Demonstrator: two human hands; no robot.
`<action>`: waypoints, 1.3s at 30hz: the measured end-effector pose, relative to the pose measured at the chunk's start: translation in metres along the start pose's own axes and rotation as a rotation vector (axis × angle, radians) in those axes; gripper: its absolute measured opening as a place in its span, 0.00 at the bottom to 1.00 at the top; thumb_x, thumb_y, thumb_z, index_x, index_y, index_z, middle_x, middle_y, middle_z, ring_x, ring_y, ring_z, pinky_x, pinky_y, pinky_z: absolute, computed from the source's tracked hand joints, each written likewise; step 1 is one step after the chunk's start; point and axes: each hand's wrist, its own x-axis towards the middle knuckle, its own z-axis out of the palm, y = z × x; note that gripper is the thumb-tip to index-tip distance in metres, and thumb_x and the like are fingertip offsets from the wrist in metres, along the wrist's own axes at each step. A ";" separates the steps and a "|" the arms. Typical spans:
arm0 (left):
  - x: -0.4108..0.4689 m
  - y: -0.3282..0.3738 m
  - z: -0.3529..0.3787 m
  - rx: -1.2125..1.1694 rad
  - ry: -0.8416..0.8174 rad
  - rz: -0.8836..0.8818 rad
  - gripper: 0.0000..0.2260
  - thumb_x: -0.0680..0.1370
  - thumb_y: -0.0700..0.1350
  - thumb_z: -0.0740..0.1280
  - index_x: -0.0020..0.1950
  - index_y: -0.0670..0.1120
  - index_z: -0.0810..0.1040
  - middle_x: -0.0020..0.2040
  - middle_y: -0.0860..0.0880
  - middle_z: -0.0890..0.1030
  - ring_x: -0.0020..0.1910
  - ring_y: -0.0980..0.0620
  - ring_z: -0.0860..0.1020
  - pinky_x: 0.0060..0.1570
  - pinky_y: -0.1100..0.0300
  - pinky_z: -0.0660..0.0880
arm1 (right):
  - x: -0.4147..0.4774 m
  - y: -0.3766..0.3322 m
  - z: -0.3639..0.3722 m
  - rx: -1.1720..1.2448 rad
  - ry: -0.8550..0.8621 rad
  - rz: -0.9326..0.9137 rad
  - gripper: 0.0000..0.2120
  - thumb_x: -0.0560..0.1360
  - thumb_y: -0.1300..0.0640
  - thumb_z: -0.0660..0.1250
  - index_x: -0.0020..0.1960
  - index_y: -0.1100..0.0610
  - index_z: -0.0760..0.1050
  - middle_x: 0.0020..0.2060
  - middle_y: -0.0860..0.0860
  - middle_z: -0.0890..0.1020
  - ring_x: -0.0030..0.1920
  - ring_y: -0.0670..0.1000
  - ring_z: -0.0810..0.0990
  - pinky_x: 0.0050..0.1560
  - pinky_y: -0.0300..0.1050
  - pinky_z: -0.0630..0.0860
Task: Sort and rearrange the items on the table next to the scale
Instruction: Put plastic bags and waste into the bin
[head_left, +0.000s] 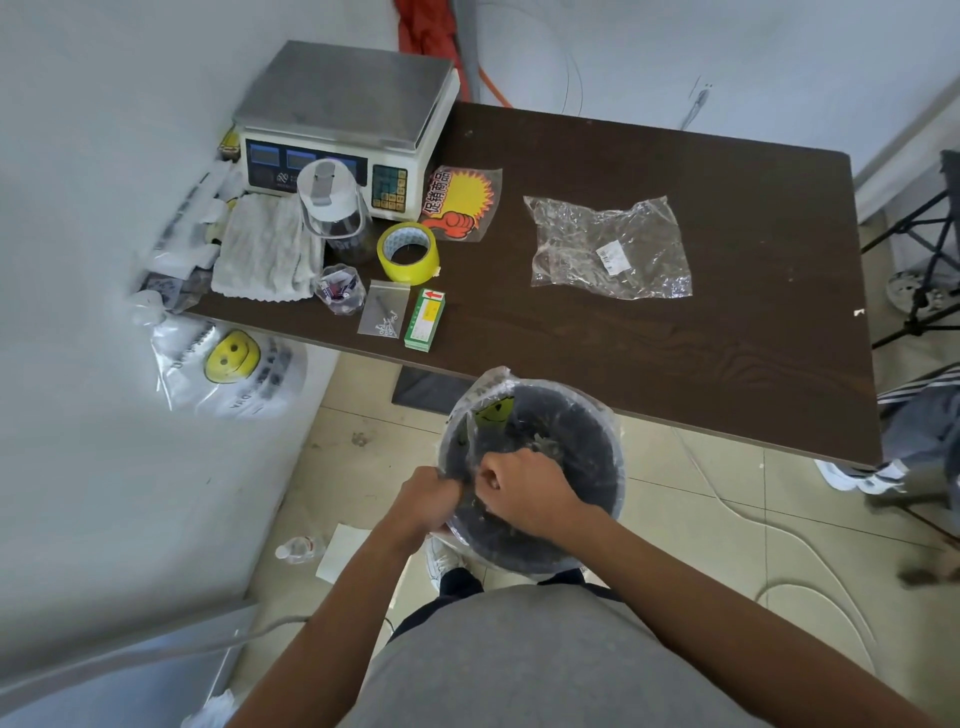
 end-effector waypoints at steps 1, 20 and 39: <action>-0.001 0.001 0.000 0.001 -0.005 0.000 0.08 0.75 0.39 0.64 0.50 0.39 0.81 0.44 0.42 0.85 0.42 0.44 0.85 0.38 0.55 0.84 | 0.001 0.005 0.001 -0.038 0.014 0.014 0.13 0.80 0.48 0.59 0.43 0.54 0.75 0.38 0.50 0.81 0.38 0.52 0.79 0.42 0.50 0.78; -0.012 0.010 0.006 0.022 -0.032 0.083 0.10 0.74 0.41 0.64 0.53 0.41 0.81 0.47 0.40 0.84 0.46 0.42 0.84 0.48 0.46 0.84 | 0.023 0.024 0.024 -0.317 -0.312 -0.072 0.18 0.81 0.55 0.61 0.69 0.60 0.69 0.61 0.59 0.79 0.59 0.59 0.80 0.58 0.52 0.74; -0.016 -0.009 0.001 0.029 -0.006 -0.031 0.07 0.78 0.40 0.64 0.51 0.42 0.81 0.47 0.44 0.84 0.44 0.47 0.85 0.36 0.62 0.82 | 0.059 0.047 -0.040 -0.094 0.161 -0.035 0.12 0.80 0.53 0.56 0.47 0.53 0.78 0.43 0.50 0.82 0.40 0.53 0.80 0.43 0.49 0.79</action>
